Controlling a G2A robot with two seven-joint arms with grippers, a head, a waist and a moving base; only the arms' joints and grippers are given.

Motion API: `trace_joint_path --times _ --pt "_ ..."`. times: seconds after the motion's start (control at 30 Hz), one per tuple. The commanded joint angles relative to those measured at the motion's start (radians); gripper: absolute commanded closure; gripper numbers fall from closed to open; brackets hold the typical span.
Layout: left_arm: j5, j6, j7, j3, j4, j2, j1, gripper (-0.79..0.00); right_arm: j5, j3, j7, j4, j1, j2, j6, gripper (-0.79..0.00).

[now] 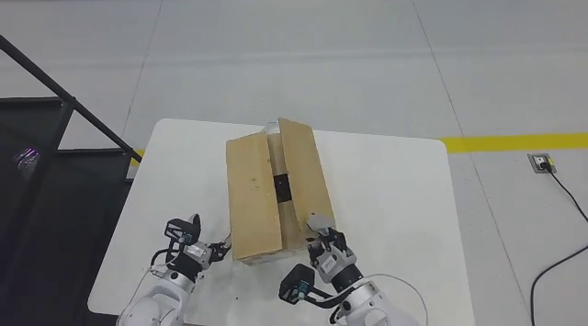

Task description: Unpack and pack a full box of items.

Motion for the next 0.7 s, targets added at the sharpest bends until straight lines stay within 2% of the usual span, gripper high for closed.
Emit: trace_joint_path --times 0.0,0.3,0.5,0.67 --pt "0.014 -0.025 0.01 -0.002 -0.013 0.003 0.021 -0.785 -0.003 0.006 -0.009 -0.015 -0.013 0.002 -0.012 -0.785" --pt "0.026 -0.078 0.021 0.009 -0.068 0.006 0.062 -0.785 0.008 0.047 -0.11 -0.114 -0.091 0.019 -0.082 -0.785" --pt "0.061 -0.091 0.01 0.054 -0.08 0.003 0.049 -0.785 0.158 0.145 -0.211 -0.177 -0.145 0.034 -0.157 -0.785" --pt "0.073 -0.102 0.005 0.095 -0.077 -0.001 0.029 -0.785 0.297 0.221 -0.212 -0.201 -0.175 0.039 -0.184 -0.785"
